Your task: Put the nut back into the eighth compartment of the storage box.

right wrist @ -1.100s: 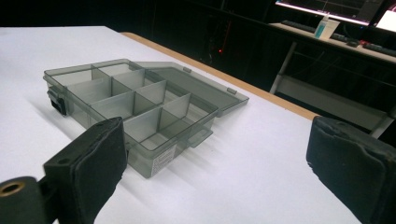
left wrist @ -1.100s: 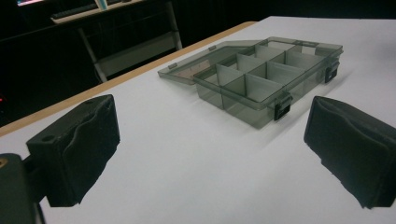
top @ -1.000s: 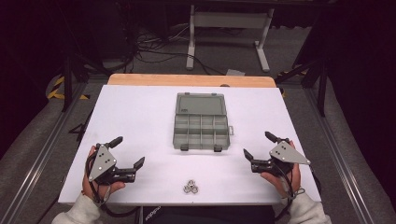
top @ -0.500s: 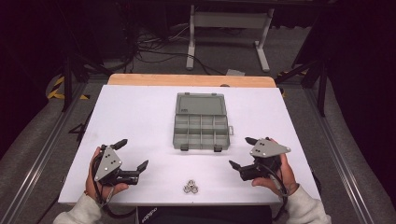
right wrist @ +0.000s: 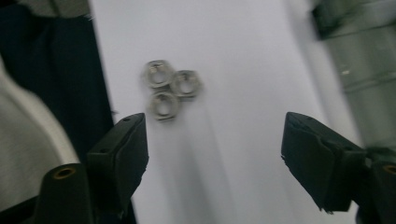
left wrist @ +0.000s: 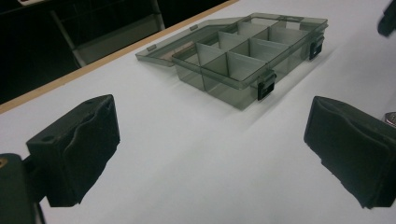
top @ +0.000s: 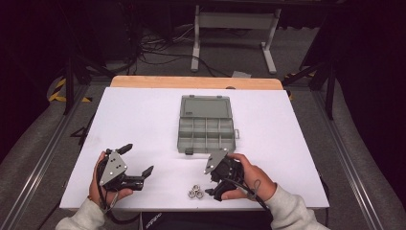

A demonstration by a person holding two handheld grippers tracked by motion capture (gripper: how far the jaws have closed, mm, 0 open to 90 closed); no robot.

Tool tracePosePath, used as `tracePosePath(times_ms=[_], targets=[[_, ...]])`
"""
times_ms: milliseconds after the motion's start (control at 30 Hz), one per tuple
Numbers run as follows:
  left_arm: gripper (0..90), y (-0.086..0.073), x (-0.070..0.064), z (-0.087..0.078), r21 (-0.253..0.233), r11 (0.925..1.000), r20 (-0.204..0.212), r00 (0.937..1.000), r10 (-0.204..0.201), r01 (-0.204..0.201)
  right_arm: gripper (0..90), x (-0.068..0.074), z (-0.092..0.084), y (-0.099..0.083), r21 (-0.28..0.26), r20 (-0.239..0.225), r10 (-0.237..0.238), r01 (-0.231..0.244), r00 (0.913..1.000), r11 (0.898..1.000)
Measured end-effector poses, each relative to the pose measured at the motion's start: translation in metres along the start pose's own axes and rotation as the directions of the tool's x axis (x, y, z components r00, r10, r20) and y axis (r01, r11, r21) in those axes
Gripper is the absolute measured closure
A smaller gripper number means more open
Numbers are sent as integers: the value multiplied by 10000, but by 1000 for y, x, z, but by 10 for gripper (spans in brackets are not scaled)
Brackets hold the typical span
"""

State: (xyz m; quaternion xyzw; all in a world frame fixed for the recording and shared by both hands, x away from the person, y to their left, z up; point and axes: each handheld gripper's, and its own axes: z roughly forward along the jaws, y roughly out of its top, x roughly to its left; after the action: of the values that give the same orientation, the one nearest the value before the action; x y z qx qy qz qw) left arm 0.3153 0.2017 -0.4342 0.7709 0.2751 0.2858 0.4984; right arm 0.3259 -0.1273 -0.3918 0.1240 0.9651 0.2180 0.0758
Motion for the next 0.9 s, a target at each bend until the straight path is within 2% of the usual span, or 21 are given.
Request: tracePosePath(times_ms=[33, 67, 133, 200, 333, 400, 467, 533, 633, 733, 833, 900], targets=[[40, 0, 0, 0, 34, 10000, 10, 10000, 27, -27, 300, 3, 5, 3, 250, -306, -211, 218, 9993, 9994], [40, 0, 0, 0, 56, 9999, -18, 9999, 99, -99, 343, 7, 7, 6, 562, -465, -360, 386, 9983, 9977], [40, 0, 0, 1, 95, 9998, -74, 9998, 170, -169, 425, 11, 13, 12, 834, -720, -622, 681, 9955, 9942], [40, 0, -1, 1, 110, 9998, -50, 9999, 149, -149, 434, 15, 19, 16, 1201, -1091, -702, 832, 9916, 9893], [40, 0, -1, 1, 84, 9999, -22, 9999, 151, -151, 464, 21, 31, 22, 1900, -1318, -1068, 1309, 9855, 9730], [40, 0, -1, 1, 73, 9999, 32, 9999, 144, -144, 476, 21, 33, 22, 1927, -1428, -1066, 1333, 9840, 9722], [39, 0, -1, 0, 75, 9998, 103, 9998, 192, -193, 510, 22, 40, 24, 2144, -1575, -1084, 1411, 9816, 9665], [38, 0, -1, 0, 79, 9998, 142, 9997, 197, -199, 587, 22, 43, 25, 2118, -1381, -1101, 1379, 9843, 9675], [37, 0, -1, 0, 62, 9998, 155, 9997, 175, -176, 592, 22, 47, 25, 2312, -1368, -1150, 1446, 9839, 9621], [36, 0, -1, 0, 75, 9998, 167, 9997, 176, -177, 614, 20, 47, 26, 2152, -1367, -1114, 1392, 9843, 9666], [34, 0, -1, 1, 70, 9997, 292, 9993, 214, -216, 677, 17, 48, 25, 1940, -1353, -949, 1203, 9863, 9736], [33, 0, -1, 1, 128, 9997, 266, 9994, 226, -229, 678, 16, 47, 25, 1908, -1371, -969, 1223, 9858, 9740]])
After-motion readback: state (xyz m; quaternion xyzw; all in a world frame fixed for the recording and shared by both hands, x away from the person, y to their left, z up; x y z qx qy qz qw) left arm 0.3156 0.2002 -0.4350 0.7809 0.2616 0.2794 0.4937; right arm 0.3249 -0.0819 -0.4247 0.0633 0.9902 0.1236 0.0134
